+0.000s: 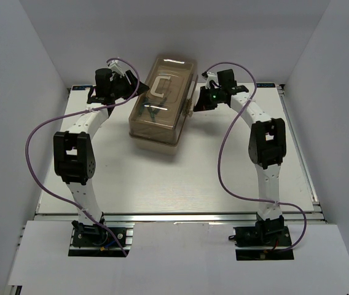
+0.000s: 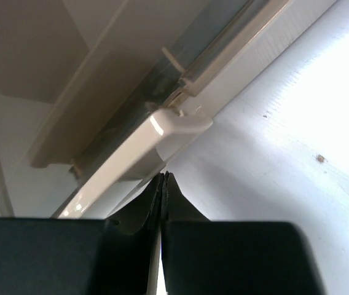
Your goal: Sort the tools into containers
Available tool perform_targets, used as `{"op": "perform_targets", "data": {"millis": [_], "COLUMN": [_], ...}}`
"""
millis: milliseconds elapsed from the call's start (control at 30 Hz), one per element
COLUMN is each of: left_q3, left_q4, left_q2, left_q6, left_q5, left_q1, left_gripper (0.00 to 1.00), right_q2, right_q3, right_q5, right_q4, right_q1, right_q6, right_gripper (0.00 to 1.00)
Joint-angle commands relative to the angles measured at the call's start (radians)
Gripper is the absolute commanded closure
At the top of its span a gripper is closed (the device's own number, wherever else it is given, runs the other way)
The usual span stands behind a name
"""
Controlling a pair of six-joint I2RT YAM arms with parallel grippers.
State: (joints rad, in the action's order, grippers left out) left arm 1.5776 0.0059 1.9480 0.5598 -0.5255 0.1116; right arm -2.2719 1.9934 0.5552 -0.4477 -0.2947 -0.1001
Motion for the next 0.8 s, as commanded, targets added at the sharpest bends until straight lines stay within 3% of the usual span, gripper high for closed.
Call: {"op": "perform_targets", "data": {"millis": [0,633,767], "left_q3": [-0.037,-0.073,-0.076], "left_q4": [-0.08,-0.076,-0.075], "left_q2": [-0.006,-0.034,-0.035], "left_q6": [0.015,0.014,0.014], "left_q5": [-0.11,-0.114,-0.111], "left_q1": [0.056,0.054,0.054], "left_gripper": [0.41,0.41,0.41], "right_q2": [0.103,0.091,0.132], "right_q3": [0.076,0.025,-0.037], "right_q5": [0.1,0.124,0.286], "right_q4": [0.09,0.136,0.306], "right_q1": [-0.047,-0.05,-0.029], "right_q6": [-0.026,-0.069,-0.17], "right_gripper": [1.0,1.0,0.95]}}
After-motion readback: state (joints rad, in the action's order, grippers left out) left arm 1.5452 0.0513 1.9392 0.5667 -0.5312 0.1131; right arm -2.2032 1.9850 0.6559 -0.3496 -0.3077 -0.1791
